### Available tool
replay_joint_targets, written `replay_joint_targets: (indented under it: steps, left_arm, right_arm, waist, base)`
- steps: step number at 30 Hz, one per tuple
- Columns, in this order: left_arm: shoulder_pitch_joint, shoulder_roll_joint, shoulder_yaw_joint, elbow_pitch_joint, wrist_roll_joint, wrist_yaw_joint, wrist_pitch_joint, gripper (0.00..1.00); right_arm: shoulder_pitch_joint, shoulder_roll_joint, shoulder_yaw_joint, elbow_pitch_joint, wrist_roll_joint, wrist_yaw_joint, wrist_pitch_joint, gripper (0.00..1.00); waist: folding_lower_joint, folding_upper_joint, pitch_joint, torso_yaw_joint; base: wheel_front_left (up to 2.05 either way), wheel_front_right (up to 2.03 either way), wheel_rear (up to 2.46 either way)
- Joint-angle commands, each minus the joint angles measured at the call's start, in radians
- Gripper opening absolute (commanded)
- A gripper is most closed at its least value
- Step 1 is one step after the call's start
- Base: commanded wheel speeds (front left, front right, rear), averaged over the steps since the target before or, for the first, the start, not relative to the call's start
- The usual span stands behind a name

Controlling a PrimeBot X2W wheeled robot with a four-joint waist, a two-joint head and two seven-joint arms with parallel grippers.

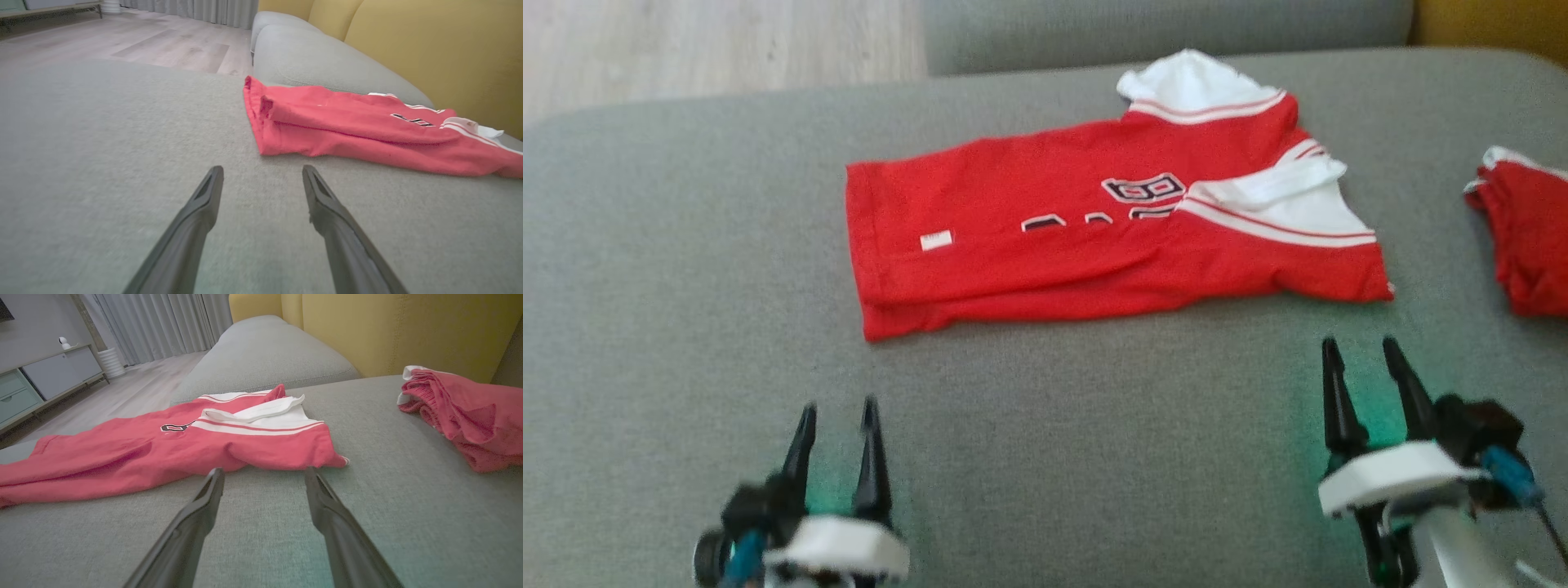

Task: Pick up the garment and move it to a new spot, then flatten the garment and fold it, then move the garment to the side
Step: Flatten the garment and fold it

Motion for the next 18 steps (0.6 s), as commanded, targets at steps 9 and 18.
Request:
replay_joint_targets:
  steps: [9, 18]
  left_arm:
    - [-0.282, 0.007, 0.017, 0.117, -0.066, -0.040, -0.005, 1.00]
    - [-0.384, 0.007, -0.002, 0.280, -0.146, -0.084, -0.005, 1.00]
  right_arm:
    - [-0.181, -0.007, 0.034, -0.076, 0.042, 0.007, -0.009, 1.00]
    - [-0.255, -0.005, -0.015, -0.089, 0.058, 0.007, -0.010, 1.00]
  waist:
    - [0.0000, -0.0001, 0.183, -0.036]
    - [0.0000, -0.0001, 0.246, -0.057]
  base:
    - [0.00, 0.00, 0.00]
    - [0.00, 0.00, 0.00]
